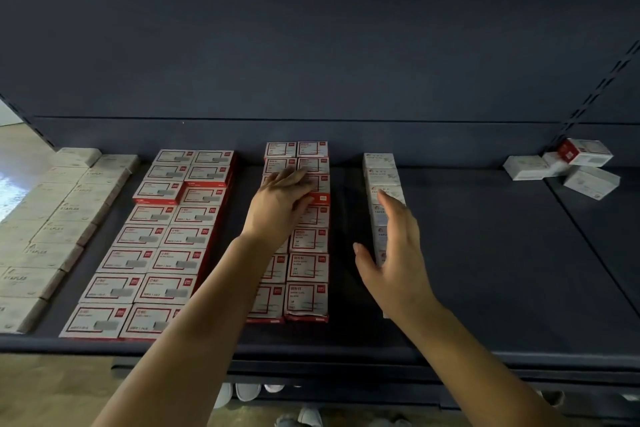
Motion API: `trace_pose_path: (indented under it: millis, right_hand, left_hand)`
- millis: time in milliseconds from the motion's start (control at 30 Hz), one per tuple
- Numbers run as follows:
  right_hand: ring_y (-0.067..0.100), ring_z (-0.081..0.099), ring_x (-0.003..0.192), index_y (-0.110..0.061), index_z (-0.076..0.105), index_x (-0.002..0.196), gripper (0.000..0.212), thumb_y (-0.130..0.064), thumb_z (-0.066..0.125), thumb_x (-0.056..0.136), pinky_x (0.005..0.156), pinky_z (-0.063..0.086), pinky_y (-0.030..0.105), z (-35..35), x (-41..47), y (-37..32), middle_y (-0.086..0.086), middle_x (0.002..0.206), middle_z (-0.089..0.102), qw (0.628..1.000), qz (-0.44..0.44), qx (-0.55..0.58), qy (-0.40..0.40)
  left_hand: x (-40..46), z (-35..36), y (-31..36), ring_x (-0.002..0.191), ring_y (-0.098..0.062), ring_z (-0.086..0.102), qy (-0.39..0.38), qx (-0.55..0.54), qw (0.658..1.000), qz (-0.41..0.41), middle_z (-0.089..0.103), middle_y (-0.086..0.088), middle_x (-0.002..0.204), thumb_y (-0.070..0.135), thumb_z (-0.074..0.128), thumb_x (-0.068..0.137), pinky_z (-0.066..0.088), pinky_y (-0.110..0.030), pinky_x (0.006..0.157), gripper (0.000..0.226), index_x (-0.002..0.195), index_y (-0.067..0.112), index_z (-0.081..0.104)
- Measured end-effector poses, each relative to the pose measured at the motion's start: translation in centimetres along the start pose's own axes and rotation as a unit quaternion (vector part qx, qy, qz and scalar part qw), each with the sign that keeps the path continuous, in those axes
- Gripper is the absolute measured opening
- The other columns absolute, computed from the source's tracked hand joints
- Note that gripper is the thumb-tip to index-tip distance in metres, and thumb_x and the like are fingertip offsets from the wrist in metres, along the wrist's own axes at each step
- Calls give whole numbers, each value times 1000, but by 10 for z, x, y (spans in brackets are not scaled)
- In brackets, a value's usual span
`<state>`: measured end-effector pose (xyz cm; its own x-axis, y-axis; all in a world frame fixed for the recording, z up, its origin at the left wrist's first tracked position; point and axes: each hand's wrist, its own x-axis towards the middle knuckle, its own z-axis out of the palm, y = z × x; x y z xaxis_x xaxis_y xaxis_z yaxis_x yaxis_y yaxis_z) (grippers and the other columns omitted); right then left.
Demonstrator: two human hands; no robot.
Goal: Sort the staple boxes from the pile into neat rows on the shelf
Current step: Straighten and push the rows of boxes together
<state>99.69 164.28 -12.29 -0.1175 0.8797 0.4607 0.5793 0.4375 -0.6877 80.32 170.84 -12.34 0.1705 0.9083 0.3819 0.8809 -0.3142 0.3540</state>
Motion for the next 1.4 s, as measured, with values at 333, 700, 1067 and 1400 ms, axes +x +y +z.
trace_pose_path:
  millis: [333,700,1067,1400]
  right_hand:
    - [17,36,121,-12,34,134,62,-20,57,77,98,38,38,-19,-6,23,3,131,34,997,-38,-59,32]
    - [25,37,114,-7,38,128,75,-1,78,64,92,36,41,-111,-20,103,19,125,47,983,7,-169,68]
    - [44,41,118,2,43,132,68,-7,73,72,95,38,54,-216,5,184,25,131,44,963,145,-208,89]
    - [33,35,127,-4,37,138,59,-6,62,83,104,31,38,-251,57,248,16,138,39,954,264,-93,110]
  left_hand:
    - [1,-1,57,143,-25,18,-88,47,995,24,36,-6,149,36,50,94,16,-47,116,52,141,16,41]
    - [16,52,196,145,-21,1,-154,45,978,132,18,-4,156,36,38,98,1,-43,116,53,147,18,28]
    - [58,126,300,143,-27,9,-187,63,974,112,21,-8,154,37,41,97,9,-46,114,53,144,16,30]
    - [72,134,304,141,-24,13,-205,82,973,66,23,-5,152,36,39,98,12,-46,115,52,146,18,27]
